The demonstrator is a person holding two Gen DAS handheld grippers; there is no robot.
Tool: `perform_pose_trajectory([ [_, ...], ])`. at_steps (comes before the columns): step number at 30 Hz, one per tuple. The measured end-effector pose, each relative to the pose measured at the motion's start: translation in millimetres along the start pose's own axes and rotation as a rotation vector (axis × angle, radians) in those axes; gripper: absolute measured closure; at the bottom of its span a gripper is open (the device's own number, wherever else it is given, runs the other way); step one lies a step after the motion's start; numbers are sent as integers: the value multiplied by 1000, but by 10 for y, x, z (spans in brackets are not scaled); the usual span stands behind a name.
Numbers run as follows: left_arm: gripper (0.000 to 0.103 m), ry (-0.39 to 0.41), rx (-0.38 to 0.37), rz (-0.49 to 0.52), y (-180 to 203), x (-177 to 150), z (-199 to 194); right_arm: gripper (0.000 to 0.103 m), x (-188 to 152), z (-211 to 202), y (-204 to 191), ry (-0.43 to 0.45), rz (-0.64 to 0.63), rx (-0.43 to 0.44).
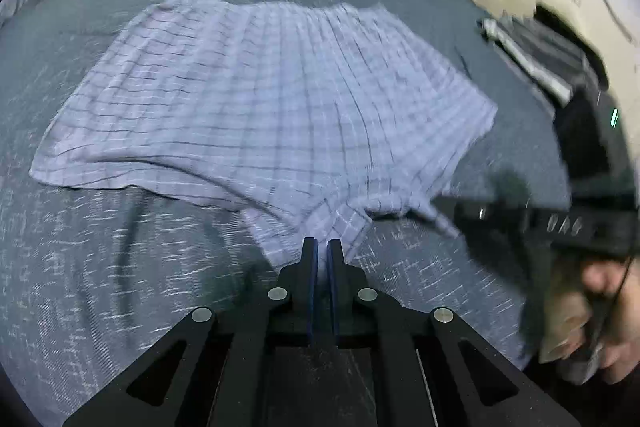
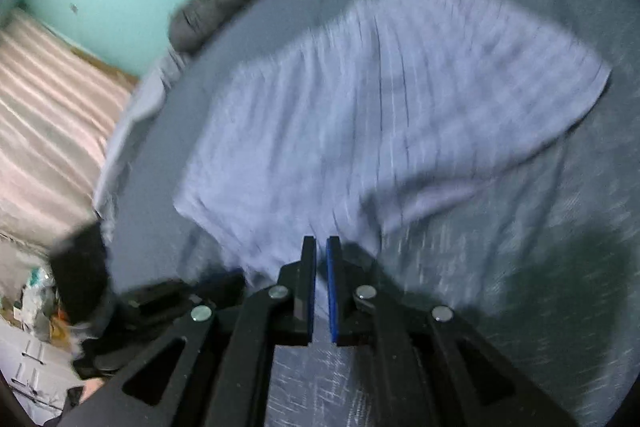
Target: Fold clothes
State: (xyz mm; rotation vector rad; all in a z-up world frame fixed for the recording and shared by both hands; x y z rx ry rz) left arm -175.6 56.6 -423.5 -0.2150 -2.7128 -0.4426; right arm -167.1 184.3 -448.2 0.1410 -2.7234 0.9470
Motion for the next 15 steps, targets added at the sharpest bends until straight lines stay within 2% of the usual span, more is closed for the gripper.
perform_pose_trajectory([
  [1, 98, 16, -12, -21, -44, 16, -68, 98, -47, 68, 20, -29, 8, -6],
  [3, 98, 70, 6, -64, -208, 89, -217, 98, -72, 33, 20, -27, 15, 3],
  [7, 98, 145, 34, -139, -520, 206, -368, 98, 11, -230, 46, 72, 10, 7],
  [10, 97, 115, 77, -96, -567, 236, -244, 98, 101, -285, 78, 118, 33, 15],
  [15, 96, 87, 89, -161, -775, 191, -172, 98, 110, -101, 79, 80, 36, 5],
])
Point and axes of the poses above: each gripper's, at about its wrist camera, not at the fingertips, and z roughly the way its jaws point, y to its right, x to its top, the point moved 8 cm from there along z, roughly the way its jaws point, and after that the axes turned 6 degrees about -y, right-handed, at the moved point
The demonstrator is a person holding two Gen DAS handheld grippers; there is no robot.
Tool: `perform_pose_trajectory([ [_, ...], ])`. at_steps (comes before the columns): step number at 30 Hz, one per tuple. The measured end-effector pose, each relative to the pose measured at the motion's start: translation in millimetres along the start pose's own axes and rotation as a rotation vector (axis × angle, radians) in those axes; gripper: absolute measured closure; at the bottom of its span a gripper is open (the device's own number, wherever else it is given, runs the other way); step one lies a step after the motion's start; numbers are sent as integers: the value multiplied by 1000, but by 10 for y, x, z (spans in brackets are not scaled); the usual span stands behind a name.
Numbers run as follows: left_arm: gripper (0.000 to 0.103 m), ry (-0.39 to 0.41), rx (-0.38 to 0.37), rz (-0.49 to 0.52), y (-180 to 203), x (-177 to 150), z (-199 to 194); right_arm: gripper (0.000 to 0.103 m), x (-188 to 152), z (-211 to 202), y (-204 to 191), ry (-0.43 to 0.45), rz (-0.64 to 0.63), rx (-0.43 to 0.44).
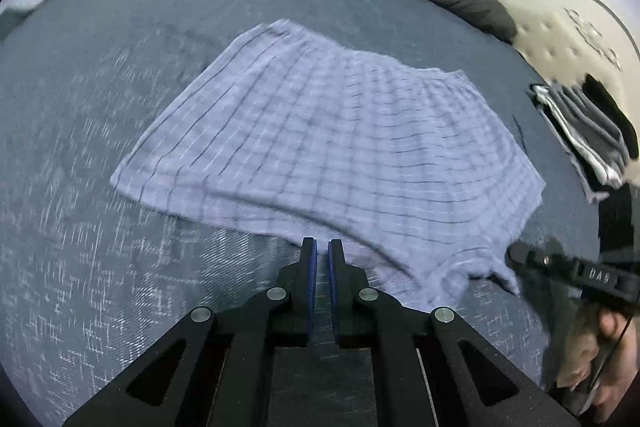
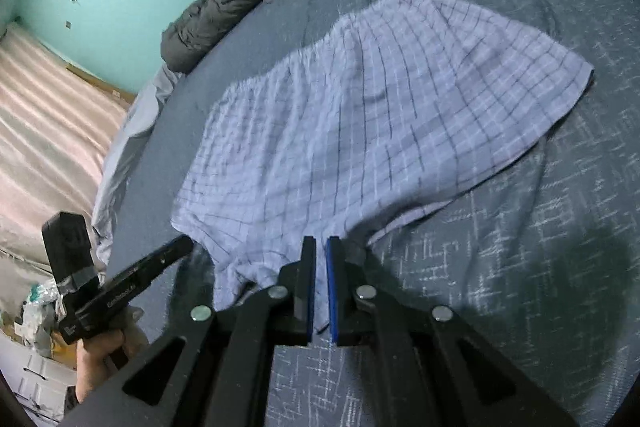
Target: Fold clothes
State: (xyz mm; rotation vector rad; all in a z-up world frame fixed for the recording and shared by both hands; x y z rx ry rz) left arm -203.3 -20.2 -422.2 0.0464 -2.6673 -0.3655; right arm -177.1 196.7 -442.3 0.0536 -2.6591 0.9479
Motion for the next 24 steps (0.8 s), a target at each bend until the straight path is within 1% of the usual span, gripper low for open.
perform_pose_trajectory([
  [2, 89, -5, 0, -27, -88, -5, 17, 98, -40, 55, 43, -21, 15, -2],
  [4, 75, -1, 0, -42, -130, -3, 26, 98, -65, 83, 104, -35, 33, -5],
  [7, 70, 1, -35, -63, -135, 6, 27, 98, -68, 48, 136, -30, 62, 17],
  [12, 70, -13, -64, -89, -114, 46, 84, 98, -78, 23, 123, -25, 54, 15],
  [13, 71, -12, -70, -95, -107, 59, 84, 98, -78, 26, 123, -25, 54, 15],
  [14, 74, -10, -76, -101, -98, 72, 83, 98, -76, 24, 126, -25, 55, 16],
  [16, 97, -17, -78, -108, -94, 111, 53, 98, -74, 24, 135, -25, 55, 17],
  [17, 100, -18, -79, -110, -98, 121, 31, 98, -73, 25, 140, -25, 55, 18],
  [19, 103, -23, -94, -129, -118, 116, 0, 98, -76, 29, 138, -26, 55, 19],
  [21, 103, -20, -113, -159, -163, 85, -33, 98, -77, 39, 135, -26, 57, 21],
  [24, 103, -4, -115, -167, -192, 99, -88, 98, -75, 29, 142, -25, 61, 24],
])
Point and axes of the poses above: each gripper's, at about its wrist camera, not at the fingertips, and z roughly the way its jaws point, y to its right, x to its top, the point moved 8 cm from there along z, roughly the way its jaws point, and after that the axes turned 6 degrees about -y, right-handed, at the moved point
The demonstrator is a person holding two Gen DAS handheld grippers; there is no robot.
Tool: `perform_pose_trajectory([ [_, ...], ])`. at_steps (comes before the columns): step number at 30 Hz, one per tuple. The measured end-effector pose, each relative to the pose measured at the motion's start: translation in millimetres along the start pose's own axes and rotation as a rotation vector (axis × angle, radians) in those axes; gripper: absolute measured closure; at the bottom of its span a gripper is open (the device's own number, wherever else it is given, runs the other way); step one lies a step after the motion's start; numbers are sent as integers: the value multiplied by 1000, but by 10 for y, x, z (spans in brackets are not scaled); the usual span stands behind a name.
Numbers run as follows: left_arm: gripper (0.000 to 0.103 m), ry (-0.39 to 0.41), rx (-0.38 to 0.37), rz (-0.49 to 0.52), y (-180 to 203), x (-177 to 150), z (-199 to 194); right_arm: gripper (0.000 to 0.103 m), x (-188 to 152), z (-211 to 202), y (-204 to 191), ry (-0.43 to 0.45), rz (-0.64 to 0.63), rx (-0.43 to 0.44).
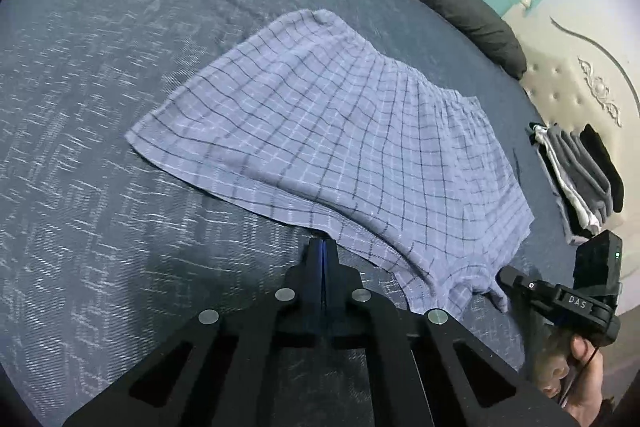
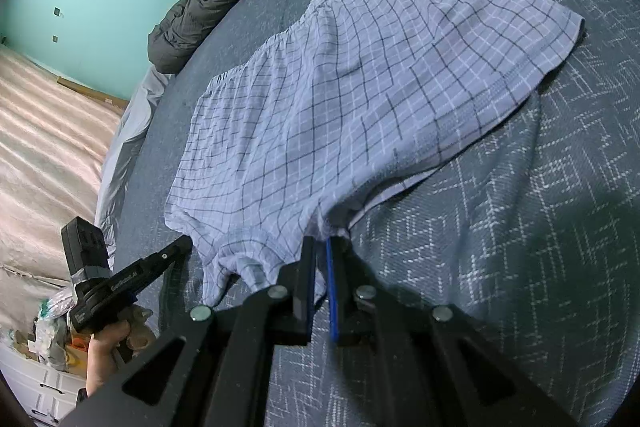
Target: Fold clothes
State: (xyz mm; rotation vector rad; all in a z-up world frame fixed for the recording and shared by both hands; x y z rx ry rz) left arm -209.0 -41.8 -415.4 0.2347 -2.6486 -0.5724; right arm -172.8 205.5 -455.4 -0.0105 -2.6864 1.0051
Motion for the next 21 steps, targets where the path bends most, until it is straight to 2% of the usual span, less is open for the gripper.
perform_pose_trajectory([
  [3, 103, 1, -39, -12, 1, 40, -13, 98, 5, -14, 8, 1, 4, 4],
  [8, 100, 2, -40, -52, -37, 73, 53, 98, 1, -23, 24, 3, 9, 5],
  [12, 73, -12, -52, -70, -37, 67, 131, 98, -3, -24, 26, 5, 8, 2],
  [13, 70, -13, -54, -73, -36, 64, 135, 98, -3, -24, 30, 4, 8, 2],
  [19, 71, -1, -65, -87, -36, 83, 167, 98, -2, -19, 27, 2, 4, 3],
  [20, 74, 0, -65, -87, -42, 96, 190, 98, -2, -19, 27, 2, 5, 3],
  [21, 84, -2, -62, -88, -43, 105, 211, 98, -3, -19, 28, 1, 5, 3],
])
Point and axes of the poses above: each gripper's, at about its wrist camera, not at the fingertips, and z roughly the way its jaws point, y to its right, x to its top, the point moved 8 cm from there along z, roughly the way its jaws point, and after that the axes turned 6 degrees about -y, right-handed, at the moved point
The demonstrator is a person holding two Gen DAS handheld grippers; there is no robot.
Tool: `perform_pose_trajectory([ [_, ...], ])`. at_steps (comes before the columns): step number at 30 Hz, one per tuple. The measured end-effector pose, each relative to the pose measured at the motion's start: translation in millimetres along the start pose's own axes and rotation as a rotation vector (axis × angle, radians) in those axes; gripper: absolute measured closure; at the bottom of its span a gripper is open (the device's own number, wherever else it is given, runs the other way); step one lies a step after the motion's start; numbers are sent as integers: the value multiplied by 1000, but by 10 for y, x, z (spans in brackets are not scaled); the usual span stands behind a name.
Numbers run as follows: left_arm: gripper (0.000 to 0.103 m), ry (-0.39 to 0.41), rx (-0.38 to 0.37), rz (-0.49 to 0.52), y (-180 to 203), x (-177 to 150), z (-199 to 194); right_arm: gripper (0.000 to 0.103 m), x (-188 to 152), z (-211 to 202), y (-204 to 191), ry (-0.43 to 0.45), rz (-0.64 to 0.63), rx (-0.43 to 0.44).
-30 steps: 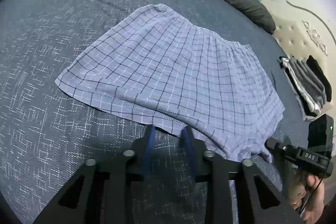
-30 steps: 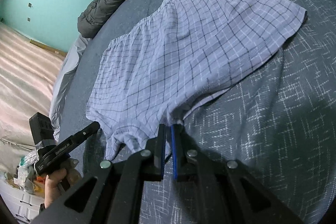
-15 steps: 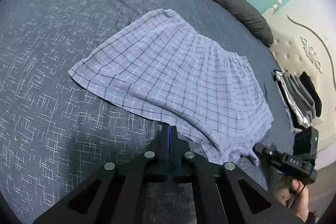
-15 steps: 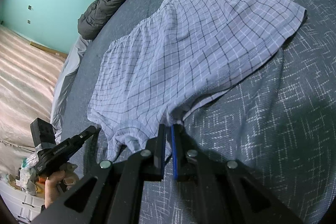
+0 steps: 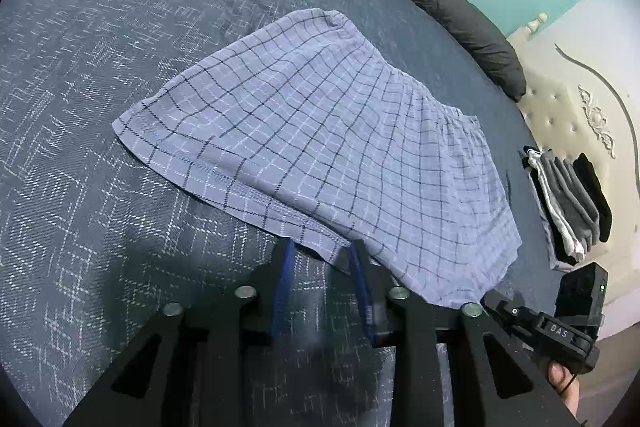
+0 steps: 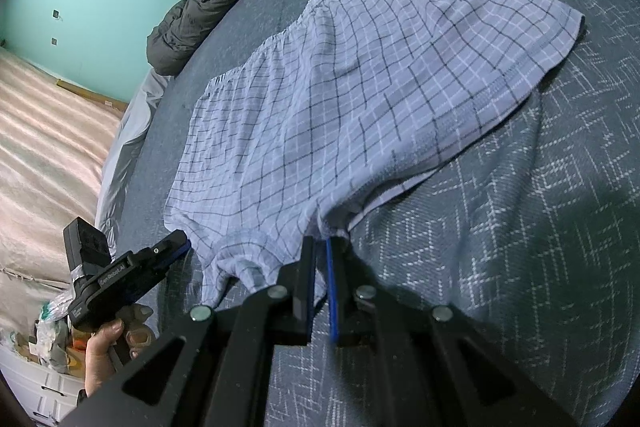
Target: Fold clothes
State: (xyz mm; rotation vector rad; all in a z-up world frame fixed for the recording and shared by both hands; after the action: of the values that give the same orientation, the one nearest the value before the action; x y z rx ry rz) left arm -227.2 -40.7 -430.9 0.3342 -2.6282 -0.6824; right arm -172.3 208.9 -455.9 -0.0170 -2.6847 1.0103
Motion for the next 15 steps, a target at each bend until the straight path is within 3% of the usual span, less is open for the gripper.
perform_pose_trajectory([
  [1, 94, -1, 0, -4, -10, 0, 6, 98, -2, 0, 0, 0, 0, 0],
  [3, 101, -4, 1, -12, -31, -1, 15, 98, -8, -11, 1, 0, 1, 0],
  [15, 102, 6, -35, -49, -158, -67, -230, 98, -6, -5, 3, 0, 6, 4],
])
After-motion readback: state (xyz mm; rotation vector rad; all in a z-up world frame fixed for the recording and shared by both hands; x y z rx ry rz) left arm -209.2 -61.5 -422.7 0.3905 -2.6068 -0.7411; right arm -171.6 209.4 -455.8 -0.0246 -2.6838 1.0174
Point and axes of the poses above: each gripper's, at about its wrist camera, not at the fingertips, and z roughly the way its jaws point, y to its right, x to its top, the point moved 8 cm from there along z, roughly the way its jaws point, and after that the axes turned 6 degrees about -y, right-handed, at the moved point
